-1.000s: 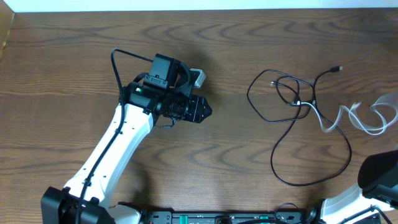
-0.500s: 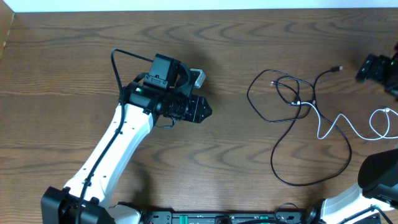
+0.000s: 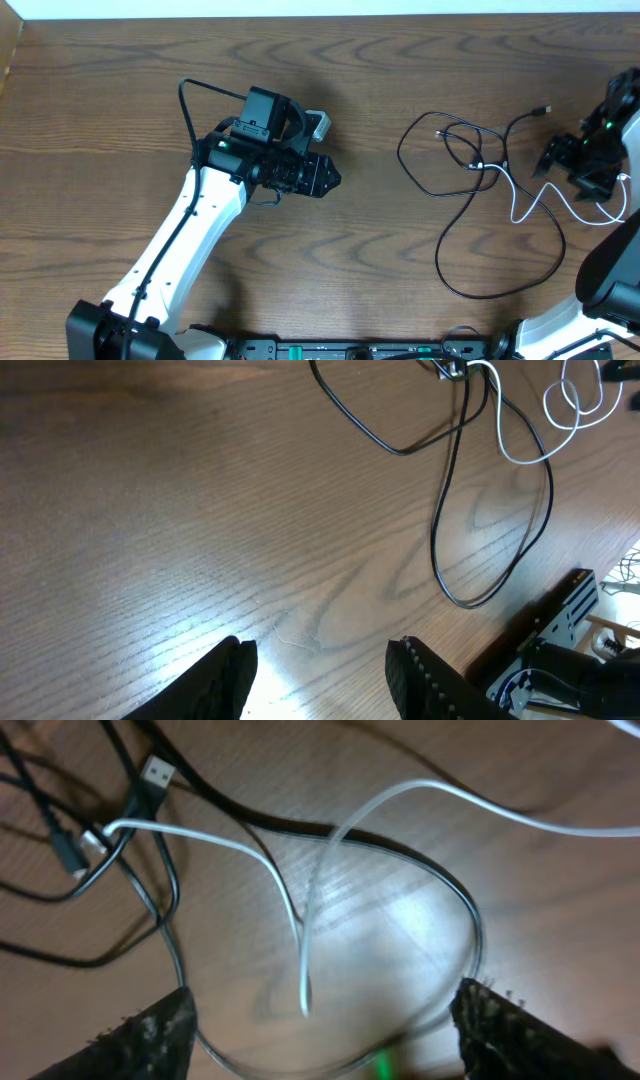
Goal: Untangle cables
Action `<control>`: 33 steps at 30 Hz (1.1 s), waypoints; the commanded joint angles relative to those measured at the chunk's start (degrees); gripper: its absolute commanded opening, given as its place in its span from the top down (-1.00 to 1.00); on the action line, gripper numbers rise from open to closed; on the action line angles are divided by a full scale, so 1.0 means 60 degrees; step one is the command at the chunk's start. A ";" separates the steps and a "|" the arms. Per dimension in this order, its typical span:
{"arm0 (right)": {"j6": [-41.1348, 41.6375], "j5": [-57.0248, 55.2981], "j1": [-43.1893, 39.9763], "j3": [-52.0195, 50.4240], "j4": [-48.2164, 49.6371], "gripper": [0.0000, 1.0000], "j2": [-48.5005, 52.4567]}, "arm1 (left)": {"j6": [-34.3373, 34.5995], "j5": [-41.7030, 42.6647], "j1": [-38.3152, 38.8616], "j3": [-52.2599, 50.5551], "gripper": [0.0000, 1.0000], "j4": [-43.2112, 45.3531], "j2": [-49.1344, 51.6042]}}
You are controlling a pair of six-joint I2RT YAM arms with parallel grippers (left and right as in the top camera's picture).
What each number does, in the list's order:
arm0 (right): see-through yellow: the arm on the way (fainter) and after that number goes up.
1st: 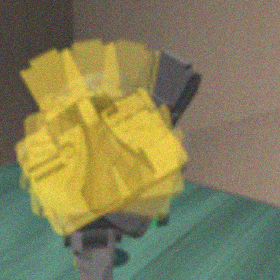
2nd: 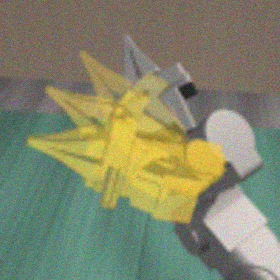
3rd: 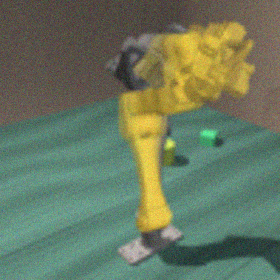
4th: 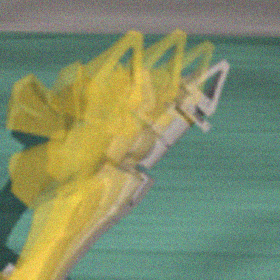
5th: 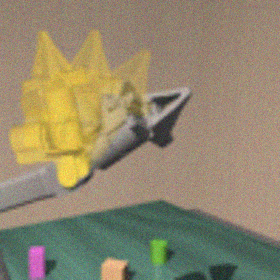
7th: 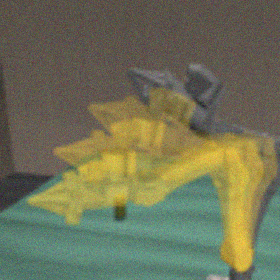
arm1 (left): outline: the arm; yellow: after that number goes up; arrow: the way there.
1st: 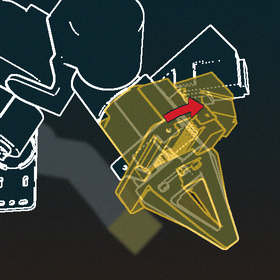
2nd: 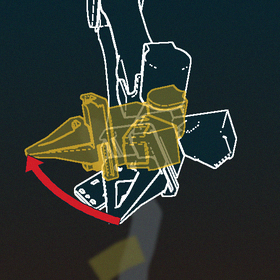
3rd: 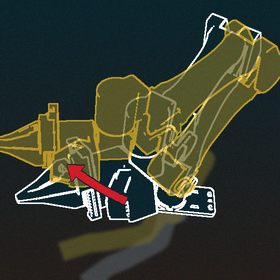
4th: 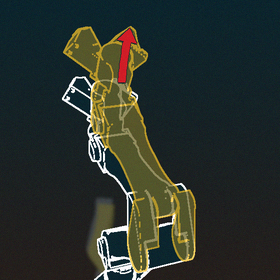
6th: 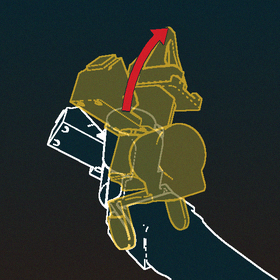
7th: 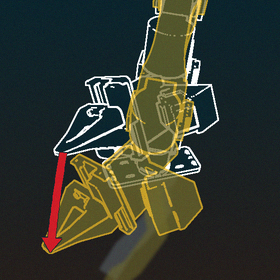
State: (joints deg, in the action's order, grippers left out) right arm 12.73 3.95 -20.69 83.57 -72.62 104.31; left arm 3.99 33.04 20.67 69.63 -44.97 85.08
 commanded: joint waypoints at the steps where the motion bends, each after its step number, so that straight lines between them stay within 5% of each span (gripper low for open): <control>1: 0.0098 0.0321 0.0091 -0.0688 0.0641 -0.44 -0.0066 | -0.0160 -0.0022 -0.0022 -0.0029 0.04 -0.0036 0.0102; 12: 0.0455 0.0452 0.0091 -0.2422 0.2503 0.07 -0.0066 | -0.0160 -0.0018 -0.0022 -0.0029 0.04 -0.0076 0.0102; 16: 0.0448 0.0492 0.0087 -0.2484 0.2783 0.93 -0.0098 | -0.0160 -0.0018 -0.0022 -0.0029 0.04 -0.0076 0.0102; 22: 0.0204 0.1399 0.0015 -0.0994 0.2018 0.98 -0.0331 | -0.0160 -0.0018 -0.0022 -0.0029 0.05 -0.0073 0.0102; 33: -0.0412 0.0736 -0.0109 0.4830 0.0095 0.98 -0.0477 | -0.0160 -0.0022 -0.0022 -0.0029 0.05 -0.0146 0.0102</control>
State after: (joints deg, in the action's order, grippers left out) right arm 11.68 10.98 -20.80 106.17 -71.64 103.35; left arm 3.99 33.04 20.67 69.63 -45.67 85.08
